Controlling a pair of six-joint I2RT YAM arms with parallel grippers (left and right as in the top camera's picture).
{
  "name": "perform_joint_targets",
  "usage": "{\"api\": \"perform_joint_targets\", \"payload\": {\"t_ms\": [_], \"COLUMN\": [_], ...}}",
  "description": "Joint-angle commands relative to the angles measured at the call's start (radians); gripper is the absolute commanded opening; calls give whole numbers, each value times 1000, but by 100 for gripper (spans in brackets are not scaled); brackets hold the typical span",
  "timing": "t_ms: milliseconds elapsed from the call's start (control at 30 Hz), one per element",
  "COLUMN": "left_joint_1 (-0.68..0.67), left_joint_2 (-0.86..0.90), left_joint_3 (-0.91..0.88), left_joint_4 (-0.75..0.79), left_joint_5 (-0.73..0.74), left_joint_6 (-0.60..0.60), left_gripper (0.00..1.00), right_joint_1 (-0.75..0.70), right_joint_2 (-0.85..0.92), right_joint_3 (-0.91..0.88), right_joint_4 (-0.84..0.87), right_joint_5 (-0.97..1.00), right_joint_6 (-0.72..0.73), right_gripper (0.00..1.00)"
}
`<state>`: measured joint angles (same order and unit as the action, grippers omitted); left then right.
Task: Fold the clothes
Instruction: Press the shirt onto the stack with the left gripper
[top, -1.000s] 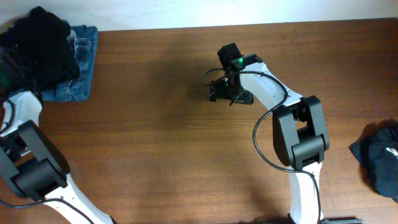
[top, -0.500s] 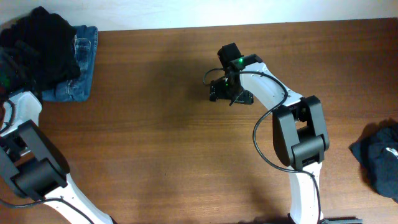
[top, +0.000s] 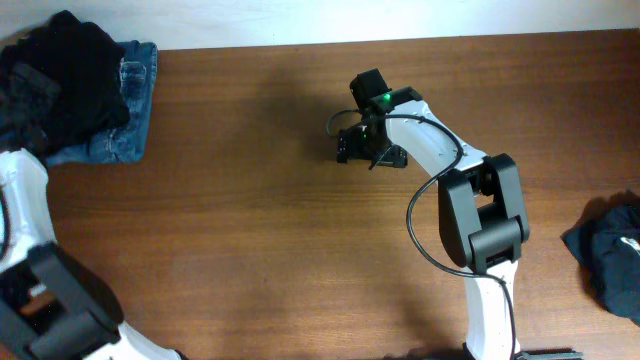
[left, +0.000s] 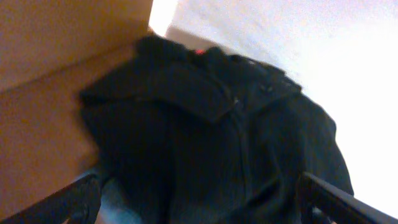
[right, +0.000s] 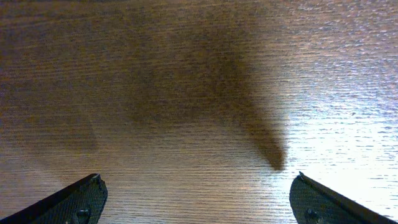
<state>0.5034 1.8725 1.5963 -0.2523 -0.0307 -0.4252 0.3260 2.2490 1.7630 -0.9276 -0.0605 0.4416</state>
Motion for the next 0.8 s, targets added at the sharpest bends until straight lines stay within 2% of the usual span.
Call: {"api": "perform_joint_targets", "payload": {"t_ms": [0,67,233,367,400,467,533,567,600,767], "left_joint_1": [3,3,2,-8,-13,-26,-40,-49,-56,-90], "left_joint_2": [-70,-89,-131,-159,-164,-169,-167,-161,-154,-38], "left_joint_3": [1,1,1,1,1,1,1,1,1,1], "left_joint_4": [-91,-145,-258,-235,-206,-130,-43,7,50,319], "left_joint_5": [-155,-199,-194,-152,-139,-118,-112,-111,-111,-112], "left_joint_6": [-16,-16,-15,-14,-5,-5,-5,-5,-5,-4], "left_gripper": [99,99,99,99,89,48,15,9,7,4], "right_joint_1": [2,2,2,2,2,2,2,2,2,2], "right_joint_2": [-2,-2,-2,-2,-2,-2,-2,-2,-2,-2], "right_joint_3": [-9,-9,-9,-9,-9,-9,-9,-9,-9,-9], "right_joint_4": [0,0,0,0,0,0,1,1,1,1], "right_joint_5": [9,9,9,9,9,9,9,9,9,9], "right_joint_6": [1,1,1,1,1,1,1,1,1,1], "right_gripper": [98,99,99,99,99,99,99,99,99,99]}}
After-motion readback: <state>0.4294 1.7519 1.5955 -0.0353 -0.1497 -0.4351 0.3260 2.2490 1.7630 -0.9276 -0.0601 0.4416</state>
